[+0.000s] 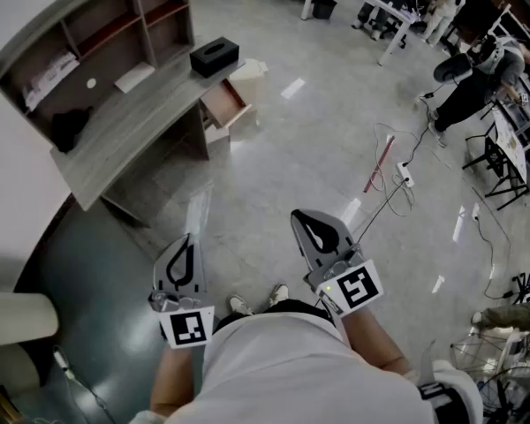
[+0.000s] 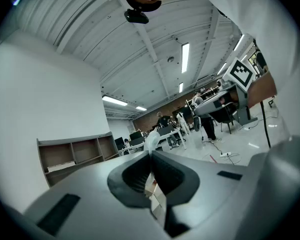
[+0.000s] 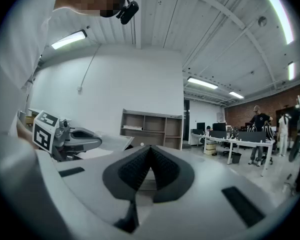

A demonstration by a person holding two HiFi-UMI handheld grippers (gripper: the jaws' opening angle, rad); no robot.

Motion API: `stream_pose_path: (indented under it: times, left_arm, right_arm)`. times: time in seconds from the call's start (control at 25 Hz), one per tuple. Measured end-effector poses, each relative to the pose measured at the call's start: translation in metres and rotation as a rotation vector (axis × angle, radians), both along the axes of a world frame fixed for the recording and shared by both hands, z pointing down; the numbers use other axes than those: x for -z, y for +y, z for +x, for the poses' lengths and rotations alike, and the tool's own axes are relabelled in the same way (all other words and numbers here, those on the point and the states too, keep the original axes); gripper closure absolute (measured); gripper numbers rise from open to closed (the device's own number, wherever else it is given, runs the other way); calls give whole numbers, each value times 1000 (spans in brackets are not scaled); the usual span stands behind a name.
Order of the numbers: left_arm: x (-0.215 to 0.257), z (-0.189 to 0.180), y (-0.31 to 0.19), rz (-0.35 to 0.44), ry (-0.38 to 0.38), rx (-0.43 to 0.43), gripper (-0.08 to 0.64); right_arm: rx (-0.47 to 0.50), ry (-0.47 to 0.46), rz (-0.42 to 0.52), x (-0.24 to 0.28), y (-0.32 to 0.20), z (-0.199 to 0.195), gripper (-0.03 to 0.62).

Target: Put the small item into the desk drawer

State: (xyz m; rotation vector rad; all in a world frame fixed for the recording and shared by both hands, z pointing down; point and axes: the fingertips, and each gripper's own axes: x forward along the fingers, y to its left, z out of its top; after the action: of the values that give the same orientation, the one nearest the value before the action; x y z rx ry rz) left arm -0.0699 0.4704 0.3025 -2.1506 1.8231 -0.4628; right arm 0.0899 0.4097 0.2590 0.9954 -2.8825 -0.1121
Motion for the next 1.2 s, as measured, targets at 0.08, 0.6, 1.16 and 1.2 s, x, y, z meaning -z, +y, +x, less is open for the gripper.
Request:
stream_pose_path:
  times: [0.08,0.6,1.16,1.2]
  left_arm:
    - [1,3,2,6,0,-2,540]
    - [-37,4,-19,-56,56,-39,540]
    - [-38,60,-244,-104,37,36,541]
    - [-34,65,-261,-97,32,43,540]
  right_arm:
    - [6,20,0,-4,2,6,571]
    - [-23,-18,-98,-39,-26,12,571]
    - [123,-81,-131,-49,-273,36,571]
    - [140,-76,-136,-49,-289,39,569]
